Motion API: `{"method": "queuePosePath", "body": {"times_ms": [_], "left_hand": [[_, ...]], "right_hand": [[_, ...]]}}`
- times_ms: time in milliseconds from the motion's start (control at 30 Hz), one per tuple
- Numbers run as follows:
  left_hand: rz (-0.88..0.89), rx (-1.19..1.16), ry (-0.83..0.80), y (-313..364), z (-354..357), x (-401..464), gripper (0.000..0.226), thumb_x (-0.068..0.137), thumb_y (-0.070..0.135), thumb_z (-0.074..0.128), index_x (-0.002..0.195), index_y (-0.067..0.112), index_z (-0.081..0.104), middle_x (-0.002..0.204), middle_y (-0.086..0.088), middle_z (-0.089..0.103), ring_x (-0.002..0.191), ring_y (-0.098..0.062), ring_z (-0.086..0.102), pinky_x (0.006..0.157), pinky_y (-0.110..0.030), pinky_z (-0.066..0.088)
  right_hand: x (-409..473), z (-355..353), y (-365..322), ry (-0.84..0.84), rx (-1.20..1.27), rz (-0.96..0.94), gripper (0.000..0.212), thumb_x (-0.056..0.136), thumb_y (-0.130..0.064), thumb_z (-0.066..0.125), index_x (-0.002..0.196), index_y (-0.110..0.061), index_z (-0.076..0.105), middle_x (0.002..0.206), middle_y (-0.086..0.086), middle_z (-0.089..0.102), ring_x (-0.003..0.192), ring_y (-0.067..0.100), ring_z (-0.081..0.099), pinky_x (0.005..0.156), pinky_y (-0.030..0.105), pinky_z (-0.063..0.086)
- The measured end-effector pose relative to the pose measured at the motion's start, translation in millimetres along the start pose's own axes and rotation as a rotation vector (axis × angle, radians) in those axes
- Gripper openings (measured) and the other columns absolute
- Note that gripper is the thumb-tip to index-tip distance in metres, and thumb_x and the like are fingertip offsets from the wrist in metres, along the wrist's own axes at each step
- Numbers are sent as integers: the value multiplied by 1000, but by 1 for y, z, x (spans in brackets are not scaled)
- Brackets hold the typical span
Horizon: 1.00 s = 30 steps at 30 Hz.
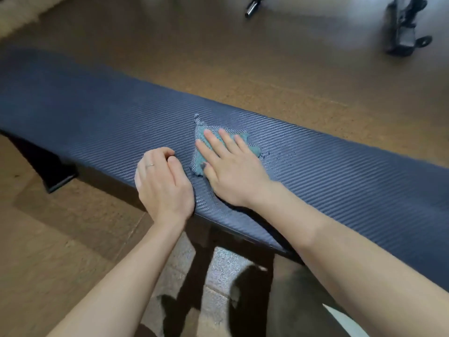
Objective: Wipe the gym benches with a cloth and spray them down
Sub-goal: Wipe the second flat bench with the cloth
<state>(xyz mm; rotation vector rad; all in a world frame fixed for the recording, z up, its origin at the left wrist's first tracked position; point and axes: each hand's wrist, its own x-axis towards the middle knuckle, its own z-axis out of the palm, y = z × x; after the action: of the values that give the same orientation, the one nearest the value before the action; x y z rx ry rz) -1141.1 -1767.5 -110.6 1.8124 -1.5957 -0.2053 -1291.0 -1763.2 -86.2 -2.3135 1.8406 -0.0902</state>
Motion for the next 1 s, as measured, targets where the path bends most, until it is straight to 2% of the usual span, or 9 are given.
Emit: {"method": "queuePosePath", "body": {"times_ms": [133,300,400,467,600,700,767,833,1000], "left_hand": [[67,-31,-5,-3,-4,-3,32,101,29,33,107,13,60,114,-8,62,111,-30,52,103,-45,34],[217,8,-94,-11,-14,-11,28,104,31,38,110,11,58,114,-7,60,113,-28,53,107,-48,39],[262,48,-104,-14,-13,-11,33,105,35,37,110,12,59,114,-7,61,113,-28,54,106,-50,41],[272,67,-86,-14,-10,-11,35,105,37,35,109,13,60,115,-6,61,113,-28,54,106,-48,40],[268,88,-86,-13,-10,-12,37,103,37,34,110,11,60,116,-9,61,114,-32,53,107,-48,39],[278,85,-78,-14,-12,-11,36,102,35,36,111,9,59,115,-13,61,113,-35,53,104,-50,40],[285,100,-72,-15,-11,-11,35,103,35,36,110,9,59,116,-13,60,113,-36,53,104,-52,41],[289,101,-73,-14,-11,-11,35,103,34,35,109,9,59,116,-12,59,112,-34,53,103,-52,41],[285,96,-61,-12,-11,-14,31,103,34,36,105,11,58,112,-8,59,110,-31,53,102,-51,42]], "right_hand": [[11,-2,14,-1,-15,69,56,108,-39,17,162,-27,6,170,-1,-3,157,24,-4,126,45,0],[-49,-16,97,-5,13,431,55,108,-34,18,162,-27,9,170,3,0,156,27,1,126,45,4],[-51,-16,105,19,-36,559,56,107,-34,16,162,-24,10,170,5,2,155,33,4,125,49,7],[-28,-11,77,52,-52,537,57,106,-35,15,162,-26,10,170,4,2,155,35,3,124,51,6],[35,-2,-3,12,-62,295,58,106,-33,18,162,-28,7,170,2,-1,156,33,-2,124,51,3],[53,0,-23,-12,-27,192,57,106,-34,14,162,-29,4,170,0,-3,156,30,-5,125,50,0],[43,-2,-5,16,-14,152,56,106,-33,15,162,-28,9,170,0,2,156,27,0,125,48,4],[31,-7,32,79,-48,196,54,106,-31,20,159,-27,20,169,5,14,153,28,15,123,46,14],[-30,-25,138,66,-15,579,50,102,-33,20,149,-32,35,145,27,47,127,45,49,109,48,36]]}}
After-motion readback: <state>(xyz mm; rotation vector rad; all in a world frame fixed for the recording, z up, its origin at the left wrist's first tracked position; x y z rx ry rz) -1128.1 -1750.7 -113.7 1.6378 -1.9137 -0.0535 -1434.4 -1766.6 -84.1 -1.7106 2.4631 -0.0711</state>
